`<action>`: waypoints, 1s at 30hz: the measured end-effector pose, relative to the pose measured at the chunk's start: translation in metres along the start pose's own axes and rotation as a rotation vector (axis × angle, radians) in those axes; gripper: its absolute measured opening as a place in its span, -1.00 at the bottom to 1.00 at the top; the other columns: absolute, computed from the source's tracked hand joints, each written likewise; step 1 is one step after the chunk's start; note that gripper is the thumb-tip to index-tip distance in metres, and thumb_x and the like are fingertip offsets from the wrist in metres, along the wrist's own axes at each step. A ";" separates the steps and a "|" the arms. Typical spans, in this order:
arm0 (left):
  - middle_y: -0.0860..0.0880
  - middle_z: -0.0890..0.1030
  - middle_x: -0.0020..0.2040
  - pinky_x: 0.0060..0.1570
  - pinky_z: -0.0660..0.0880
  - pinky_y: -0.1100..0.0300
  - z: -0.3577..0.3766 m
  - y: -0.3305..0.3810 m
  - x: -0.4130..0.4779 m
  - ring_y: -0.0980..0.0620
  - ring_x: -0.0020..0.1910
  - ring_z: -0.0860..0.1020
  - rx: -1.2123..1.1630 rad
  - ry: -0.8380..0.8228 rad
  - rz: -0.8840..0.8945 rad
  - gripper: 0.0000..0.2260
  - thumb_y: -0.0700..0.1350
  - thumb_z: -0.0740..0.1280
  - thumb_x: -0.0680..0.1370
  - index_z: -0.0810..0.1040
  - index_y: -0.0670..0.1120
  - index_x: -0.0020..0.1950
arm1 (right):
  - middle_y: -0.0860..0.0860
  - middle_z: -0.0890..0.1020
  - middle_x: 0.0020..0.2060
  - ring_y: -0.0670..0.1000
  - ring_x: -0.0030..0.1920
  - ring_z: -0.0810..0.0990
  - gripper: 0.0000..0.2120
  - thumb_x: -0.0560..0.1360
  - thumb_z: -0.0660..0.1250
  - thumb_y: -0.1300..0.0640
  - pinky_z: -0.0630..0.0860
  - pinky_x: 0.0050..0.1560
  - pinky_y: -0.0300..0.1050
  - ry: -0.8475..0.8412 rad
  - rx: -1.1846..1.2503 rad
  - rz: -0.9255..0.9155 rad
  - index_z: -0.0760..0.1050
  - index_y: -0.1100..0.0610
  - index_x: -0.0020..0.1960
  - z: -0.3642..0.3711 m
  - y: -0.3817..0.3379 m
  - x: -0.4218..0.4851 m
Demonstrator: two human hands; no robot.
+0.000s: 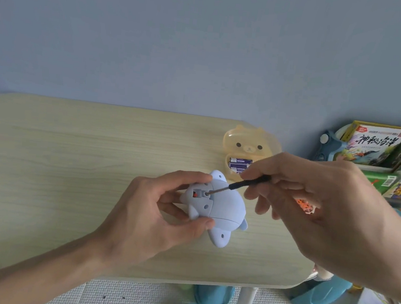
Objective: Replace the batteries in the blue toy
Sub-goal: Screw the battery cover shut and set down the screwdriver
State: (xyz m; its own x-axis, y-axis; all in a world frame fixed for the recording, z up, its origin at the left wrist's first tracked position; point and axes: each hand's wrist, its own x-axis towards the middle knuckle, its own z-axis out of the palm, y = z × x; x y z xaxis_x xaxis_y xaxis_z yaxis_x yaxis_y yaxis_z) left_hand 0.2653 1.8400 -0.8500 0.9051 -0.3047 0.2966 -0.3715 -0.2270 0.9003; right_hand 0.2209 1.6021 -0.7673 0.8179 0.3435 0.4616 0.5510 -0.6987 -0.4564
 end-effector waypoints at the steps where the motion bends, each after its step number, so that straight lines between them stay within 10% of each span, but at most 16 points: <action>1: 0.14 0.79 0.05 -0.09 0.66 0.32 0.000 0.000 0.000 0.10 -0.06 0.78 0.000 -0.002 -0.001 -0.50 -0.24 0.67 0.35 0.69 0.07 0.24 | -0.24 0.68 -0.31 -0.26 -0.29 0.67 -0.80 0.57 0.32 0.21 0.58 -0.26 -0.33 -0.001 -0.062 -0.022 0.66 -0.01 0.06 0.000 0.001 0.000; 10: 0.15 0.79 0.06 -0.05 0.66 0.31 -0.002 -0.006 0.000 0.11 -0.05 0.78 -0.007 -0.034 0.005 -0.51 -0.23 0.66 0.36 0.68 0.08 0.22 | 0.01 0.46 -0.57 0.08 -0.51 0.38 -0.55 0.64 0.25 -0.09 0.38 -0.47 -0.06 -0.013 -0.218 -0.075 0.49 0.10 -0.36 0.003 0.008 0.005; 14: 0.04 0.78 0.10 -0.04 0.68 0.24 -0.012 -0.011 0.010 0.05 -0.03 0.78 -0.039 -0.055 -0.031 -0.52 -0.15 0.66 0.31 0.68 0.03 0.21 | -0.06 0.62 -0.53 -0.02 -0.52 0.57 -0.58 0.61 0.26 -0.13 0.49 -0.44 -0.24 0.074 -0.102 -0.015 0.61 0.05 -0.31 -0.016 0.015 0.006; 20: 0.06 0.80 0.10 0.03 0.68 0.14 -0.049 -0.029 0.039 -0.05 -0.08 0.78 -0.044 0.020 -0.117 -0.51 -0.13 0.72 0.32 0.68 0.01 0.20 | -0.13 0.72 -0.37 -0.01 -0.43 0.68 -0.61 0.55 0.21 -0.29 0.63 -0.36 0.00 -0.009 0.001 0.203 0.64 -0.08 -0.22 -0.019 0.053 -0.016; 24: 0.04 0.79 0.13 0.18 0.67 0.09 -0.054 -0.041 0.064 -0.12 0.06 0.78 -0.073 0.044 -0.164 -0.49 -0.08 0.57 0.34 0.65 0.00 0.29 | -0.19 0.72 -0.30 -0.06 -0.30 0.65 -0.65 0.55 0.25 -0.27 0.53 -0.29 -0.29 -0.077 -0.032 0.239 0.69 -0.10 -0.13 0.004 0.073 -0.031; 30: 0.09 0.79 0.16 0.11 0.61 0.39 -0.047 -0.046 0.090 0.10 0.15 0.74 -0.035 -0.008 -0.173 -0.54 -0.16 0.56 0.48 0.63 0.00 0.37 | -0.23 0.69 -0.14 -0.14 -0.03 0.63 -0.87 0.58 0.42 -0.06 0.47 0.00 -0.34 -0.086 -0.024 0.144 0.74 -0.09 -0.03 0.020 0.083 -0.040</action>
State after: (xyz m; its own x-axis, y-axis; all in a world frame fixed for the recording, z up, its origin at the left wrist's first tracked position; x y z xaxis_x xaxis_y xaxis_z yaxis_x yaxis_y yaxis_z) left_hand 0.3736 1.8663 -0.8497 0.9531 -0.2715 0.1338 -0.2027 -0.2443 0.9483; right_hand 0.2374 1.5437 -0.8388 0.8999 0.2904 0.3253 0.4236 -0.7592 -0.4941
